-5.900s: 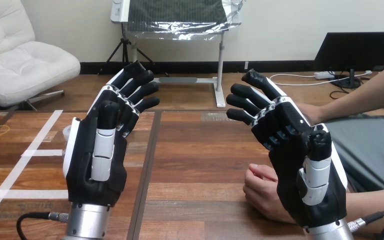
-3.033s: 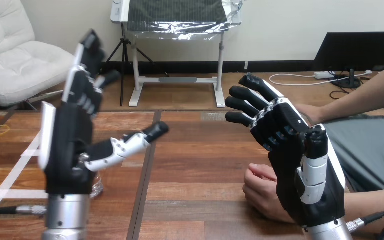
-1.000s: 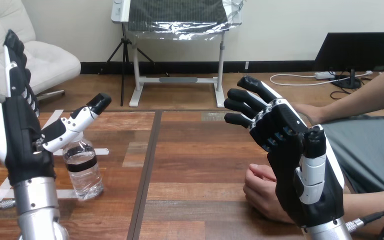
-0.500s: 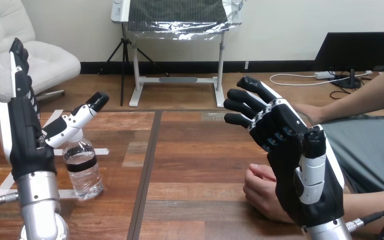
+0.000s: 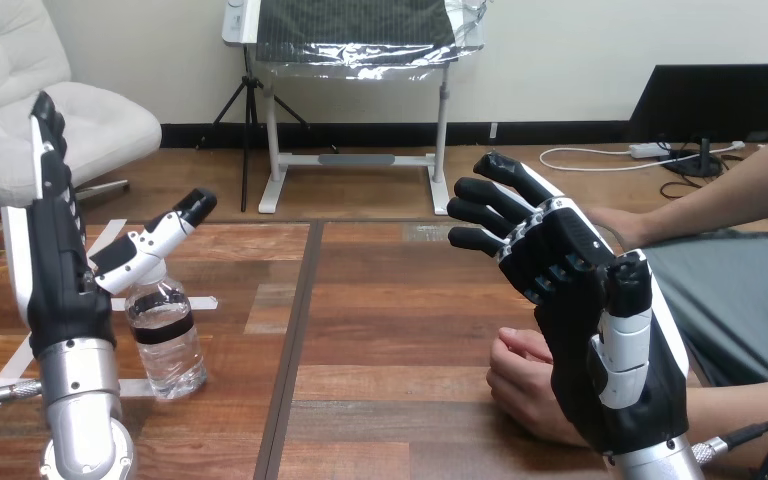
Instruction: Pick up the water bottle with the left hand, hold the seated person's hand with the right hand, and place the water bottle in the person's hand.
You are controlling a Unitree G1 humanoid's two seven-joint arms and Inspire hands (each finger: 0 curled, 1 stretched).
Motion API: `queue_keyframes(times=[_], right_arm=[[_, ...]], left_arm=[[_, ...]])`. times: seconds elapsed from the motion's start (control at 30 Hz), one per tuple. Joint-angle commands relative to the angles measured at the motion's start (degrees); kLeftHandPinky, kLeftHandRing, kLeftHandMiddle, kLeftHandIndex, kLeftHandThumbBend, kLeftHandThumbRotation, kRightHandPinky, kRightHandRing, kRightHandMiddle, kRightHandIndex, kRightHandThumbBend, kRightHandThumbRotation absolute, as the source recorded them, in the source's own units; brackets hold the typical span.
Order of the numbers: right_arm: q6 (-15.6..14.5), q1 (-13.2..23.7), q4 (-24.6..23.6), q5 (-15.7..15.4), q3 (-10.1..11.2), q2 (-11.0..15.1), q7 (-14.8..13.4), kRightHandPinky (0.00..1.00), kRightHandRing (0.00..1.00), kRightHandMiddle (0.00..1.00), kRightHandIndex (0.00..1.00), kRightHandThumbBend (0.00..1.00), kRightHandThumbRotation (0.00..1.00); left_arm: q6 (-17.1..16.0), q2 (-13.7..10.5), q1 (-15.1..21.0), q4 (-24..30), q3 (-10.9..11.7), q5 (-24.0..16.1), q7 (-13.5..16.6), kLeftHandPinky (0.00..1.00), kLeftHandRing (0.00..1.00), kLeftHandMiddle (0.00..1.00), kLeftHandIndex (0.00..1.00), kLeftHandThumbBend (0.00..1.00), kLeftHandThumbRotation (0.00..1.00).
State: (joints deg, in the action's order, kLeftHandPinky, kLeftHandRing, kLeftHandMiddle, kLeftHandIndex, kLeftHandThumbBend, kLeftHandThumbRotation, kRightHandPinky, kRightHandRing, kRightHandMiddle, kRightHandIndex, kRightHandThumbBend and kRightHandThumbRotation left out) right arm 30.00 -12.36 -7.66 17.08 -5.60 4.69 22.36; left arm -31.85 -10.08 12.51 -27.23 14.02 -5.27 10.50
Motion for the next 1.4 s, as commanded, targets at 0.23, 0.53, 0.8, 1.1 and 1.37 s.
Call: queue_keyframes(times=[0.23,0.53,0.8,1.1,1.37], right_arm=[[0.0,1.9,-2.3,0.4,0.6,0.1,0.1,0.77,0.82,0.83,0.85,0.73,1.0],[0.1,1.9,-2.3,0.3,0.6,0.0,0.0,0.77,0.82,0.82,0.85,0.73,1.0],[0.1,1.8,-2.4,0.3,0.6,0.0,-0.1,0.76,0.82,0.82,0.85,0.73,1.0],[0.3,2.0,-2.1,0.6,0.6,0.0,0.2,0.76,0.82,0.83,0.85,0.73,1.0],[0.3,1.9,-2.1,0.7,0.6,0.1,0.3,0.76,0.82,0.83,0.85,0.73,1.0]], left_arm=[[0.1,-1.9,5.9,-4.5,-1.3,-0.6,-0.6,1.0,1.0,1.0,1.0,0.94,0.19],[0.4,-2.6,7.1,-7.4,-1.9,-2.0,0.2,1.0,1.0,1.0,1.0,0.95,0.2],[0.1,-2.8,7.9,-9.7,-2.1,-2.1,0.3,1.0,1.0,1.0,1.0,0.95,0.2],[0.5,-3.3,7.8,-10.8,-3.0,-3.8,1.9,1.0,1.0,1.0,1.0,0.95,0.21],[0.5,-3.4,7.2,-10.9,-3.5,-4.5,2.4,1.0,1.0,1.0,1.0,0.94,0.22]])
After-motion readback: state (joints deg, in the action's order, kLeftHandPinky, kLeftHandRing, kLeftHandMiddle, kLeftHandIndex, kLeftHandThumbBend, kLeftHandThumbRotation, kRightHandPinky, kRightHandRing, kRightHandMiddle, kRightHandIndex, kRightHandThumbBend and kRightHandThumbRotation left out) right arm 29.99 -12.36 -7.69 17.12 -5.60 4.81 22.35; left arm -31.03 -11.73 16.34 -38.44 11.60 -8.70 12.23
